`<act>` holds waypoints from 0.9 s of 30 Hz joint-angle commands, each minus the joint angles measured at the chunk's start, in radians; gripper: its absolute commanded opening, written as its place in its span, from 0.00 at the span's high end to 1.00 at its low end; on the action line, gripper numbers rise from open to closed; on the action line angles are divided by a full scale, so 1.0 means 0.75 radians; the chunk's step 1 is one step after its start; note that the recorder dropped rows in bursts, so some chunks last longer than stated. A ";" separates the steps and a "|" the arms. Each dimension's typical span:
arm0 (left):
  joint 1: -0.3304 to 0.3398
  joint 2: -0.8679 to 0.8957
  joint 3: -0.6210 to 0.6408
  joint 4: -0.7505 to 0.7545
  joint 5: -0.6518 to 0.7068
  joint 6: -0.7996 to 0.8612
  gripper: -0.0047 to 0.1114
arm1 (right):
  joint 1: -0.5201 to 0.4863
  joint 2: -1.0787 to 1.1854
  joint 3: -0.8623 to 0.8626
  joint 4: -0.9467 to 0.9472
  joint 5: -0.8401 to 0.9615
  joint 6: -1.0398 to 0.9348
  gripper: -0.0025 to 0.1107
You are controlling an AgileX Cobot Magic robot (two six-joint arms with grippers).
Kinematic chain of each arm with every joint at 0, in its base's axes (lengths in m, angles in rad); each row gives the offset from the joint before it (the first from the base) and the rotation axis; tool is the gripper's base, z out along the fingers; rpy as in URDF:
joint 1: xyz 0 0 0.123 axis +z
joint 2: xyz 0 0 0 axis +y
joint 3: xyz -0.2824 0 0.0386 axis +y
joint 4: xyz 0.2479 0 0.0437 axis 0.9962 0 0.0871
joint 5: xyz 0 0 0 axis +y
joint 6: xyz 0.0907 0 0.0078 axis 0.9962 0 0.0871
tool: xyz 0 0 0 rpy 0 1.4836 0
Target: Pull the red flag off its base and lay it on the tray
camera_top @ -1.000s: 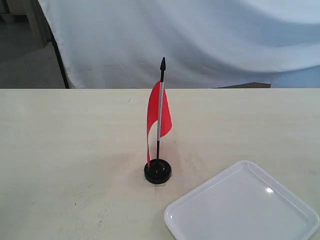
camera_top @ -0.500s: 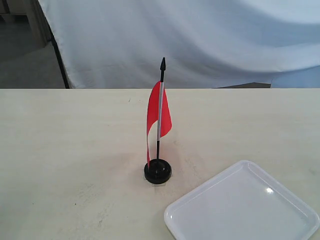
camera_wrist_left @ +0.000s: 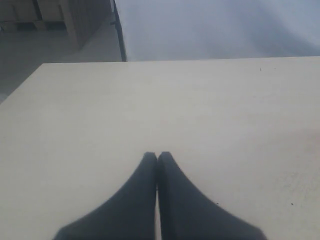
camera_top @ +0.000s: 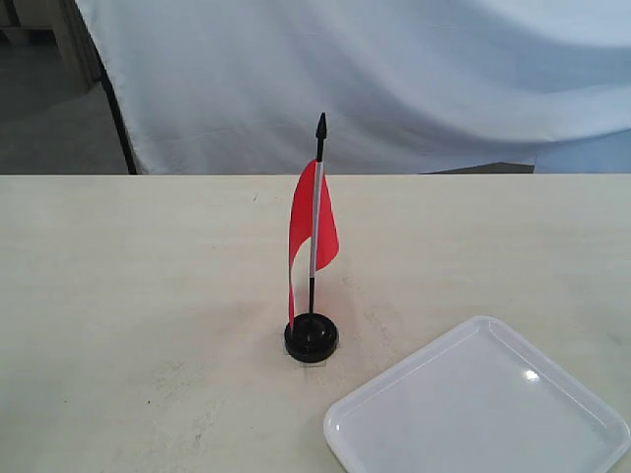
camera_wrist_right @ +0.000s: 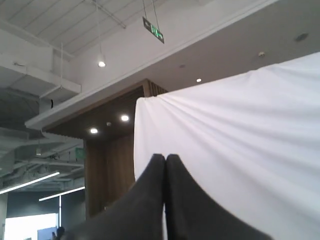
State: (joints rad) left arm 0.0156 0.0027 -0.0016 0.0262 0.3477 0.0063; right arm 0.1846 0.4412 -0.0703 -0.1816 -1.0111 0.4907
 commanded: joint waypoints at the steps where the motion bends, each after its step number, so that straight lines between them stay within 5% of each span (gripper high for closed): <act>1: -0.005 -0.004 0.002 0.006 -0.006 -0.008 0.96 | -0.006 0.330 -0.058 -0.015 -0.109 -0.155 0.98; 5: -0.005 -0.004 0.002 0.006 -0.006 -0.008 0.96 | -0.006 0.671 -0.152 -0.044 -0.148 -0.261 0.98; 11: -0.005 -0.004 0.002 0.006 -0.006 -0.008 0.96 | -0.010 1.439 -0.558 -0.512 -0.120 -0.357 0.98; 20: -0.005 -0.004 0.002 0.006 -0.006 -0.008 0.96 | -0.352 2.052 -0.990 -1.561 -0.280 0.228 0.98; 27: -0.005 -0.004 0.002 0.006 -0.006 -0.008 0.96 | -0.192 2.251 -1.132 -1.712 -0.280 0.284 0.98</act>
State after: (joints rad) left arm 0.0156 0.0027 -0.0016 0.0262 0.3477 0.0063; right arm 0.0220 2.1241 -0.9019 -1.4459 -1.2026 0.6815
